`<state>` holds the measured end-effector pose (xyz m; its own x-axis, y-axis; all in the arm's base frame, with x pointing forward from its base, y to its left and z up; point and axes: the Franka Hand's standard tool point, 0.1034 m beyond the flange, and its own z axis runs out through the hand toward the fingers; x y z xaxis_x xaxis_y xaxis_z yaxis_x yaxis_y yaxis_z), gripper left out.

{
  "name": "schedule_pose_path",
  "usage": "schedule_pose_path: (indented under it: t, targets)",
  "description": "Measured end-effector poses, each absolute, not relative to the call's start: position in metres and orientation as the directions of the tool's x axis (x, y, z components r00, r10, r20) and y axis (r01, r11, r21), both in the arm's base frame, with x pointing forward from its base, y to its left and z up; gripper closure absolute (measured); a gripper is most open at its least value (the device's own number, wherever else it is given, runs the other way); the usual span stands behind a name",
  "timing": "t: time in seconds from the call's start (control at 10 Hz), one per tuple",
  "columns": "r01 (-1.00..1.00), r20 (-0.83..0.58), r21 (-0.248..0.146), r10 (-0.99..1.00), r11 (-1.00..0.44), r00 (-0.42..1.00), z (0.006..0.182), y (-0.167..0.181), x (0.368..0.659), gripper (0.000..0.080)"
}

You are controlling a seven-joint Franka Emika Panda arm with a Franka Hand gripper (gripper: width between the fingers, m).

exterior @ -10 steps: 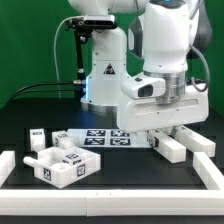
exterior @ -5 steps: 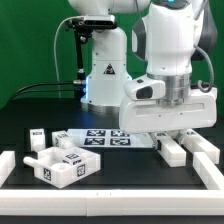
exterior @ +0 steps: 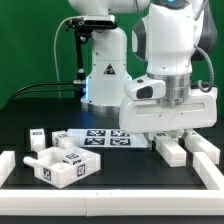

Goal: Assemble chair

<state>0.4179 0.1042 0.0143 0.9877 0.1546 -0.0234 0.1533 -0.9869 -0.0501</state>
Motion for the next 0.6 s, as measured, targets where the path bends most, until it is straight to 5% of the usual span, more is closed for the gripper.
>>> schedule_pose_path:
  t: [0.3, 0.6]
  targets:
    - [0.192, -0.021, -0.052, 0.194, -0.98, 0.981, 0.046, 0.104, 0.407, 0.0152]
    - [0.219, -0.02, -0.053, 0.22, -0.974, 0.975, 0.051, 0.116, 0.394, 0.015]
